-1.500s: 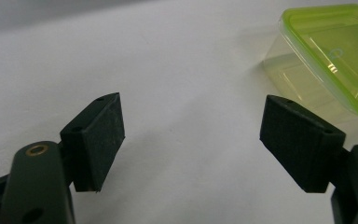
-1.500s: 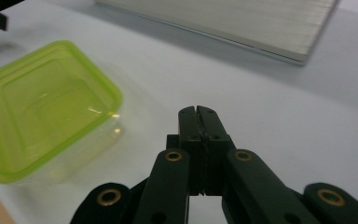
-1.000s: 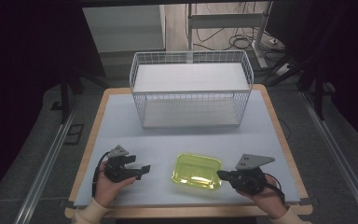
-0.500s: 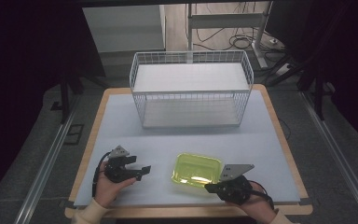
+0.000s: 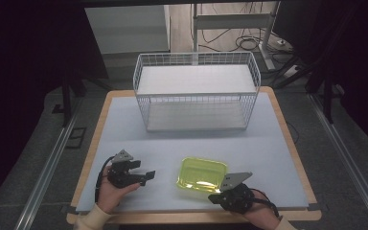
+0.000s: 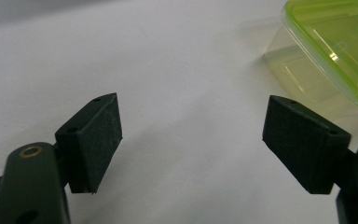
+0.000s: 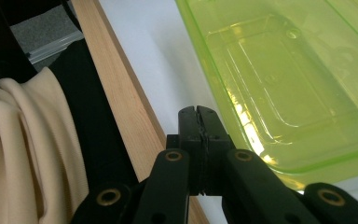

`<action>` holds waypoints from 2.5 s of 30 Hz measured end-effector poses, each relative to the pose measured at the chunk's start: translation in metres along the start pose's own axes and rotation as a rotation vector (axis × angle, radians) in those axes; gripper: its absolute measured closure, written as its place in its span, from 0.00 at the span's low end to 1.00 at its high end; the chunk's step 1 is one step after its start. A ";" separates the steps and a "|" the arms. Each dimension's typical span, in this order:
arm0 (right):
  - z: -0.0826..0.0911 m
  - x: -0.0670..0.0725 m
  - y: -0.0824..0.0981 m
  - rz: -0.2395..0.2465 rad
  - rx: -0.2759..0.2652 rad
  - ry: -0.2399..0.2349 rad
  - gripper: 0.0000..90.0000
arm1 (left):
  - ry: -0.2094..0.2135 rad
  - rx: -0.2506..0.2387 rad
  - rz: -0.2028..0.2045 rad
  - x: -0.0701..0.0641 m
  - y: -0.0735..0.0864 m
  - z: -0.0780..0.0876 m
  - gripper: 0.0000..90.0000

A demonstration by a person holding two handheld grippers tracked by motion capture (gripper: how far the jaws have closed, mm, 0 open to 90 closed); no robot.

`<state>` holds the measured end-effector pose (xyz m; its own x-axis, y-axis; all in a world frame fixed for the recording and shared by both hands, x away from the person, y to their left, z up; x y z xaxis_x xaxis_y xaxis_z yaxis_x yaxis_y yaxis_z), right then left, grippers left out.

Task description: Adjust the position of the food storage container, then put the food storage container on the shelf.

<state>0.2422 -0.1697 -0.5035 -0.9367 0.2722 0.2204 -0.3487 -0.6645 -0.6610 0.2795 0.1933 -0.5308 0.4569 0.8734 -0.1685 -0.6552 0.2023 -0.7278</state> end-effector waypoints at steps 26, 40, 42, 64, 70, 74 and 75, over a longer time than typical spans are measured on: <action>0.026 -0.014 -0.001 -0.014 -0.103 0.054 1.00 | 0.041 -0.004 0.019 -0.004 -0.002 0.000 0.22; 0.067 -0.054 0.013 -0.190 -0.307 0.147 0.86 | 0.087 0.002 0.054 -0.016 -0.008 0.003 0.22; 0.066 -0.057 0.012 -0.221 -0.328 0.116 0.66 | 0.108 0.009 0.053 -0.023 -0.009 0.004 0.22; 0.050 -0.086 0.014 -0.438 -0.336 0.002 0.45 | 0.286 0.094 0.167 -0.054 -0.018 -0.019 0.30; 0.048 -0.090 0.014 -0.458 -0.327 -0.023 0.48 | 0.305 0.108 0.188 -0.059 -0.023 -0.031 0.34; 0.045 -0.094 0.015 -0.482 -0.324 -0.037 0.51 | 0.314 0.106 0.209 -0.064 -0.028 -0.038 0.35; 0.045 -0.094 0.015 -0.482 -0.324 -0.037 0.51 | 0.314 0.106 0.209 -0.064 -0.028 -0.038 0.35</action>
<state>0.3235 -0.2363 -0.5020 -0.6769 0.4633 0.5719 -0.7137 -0.2231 -0.6640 0.2911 0.1154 -0.5250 0.4580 0.7257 -0.5134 -0.8048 0.0934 -0.5861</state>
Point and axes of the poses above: each handheld gripper's, and its own axes: z roughly backward along the jaws, y roughly out of its underside, x roughly to its left, the point moved 1 cm from there along -z, roughly forward along the jaws, and after that the axes turned 10 degrees about -y, right-handed, at the moved point
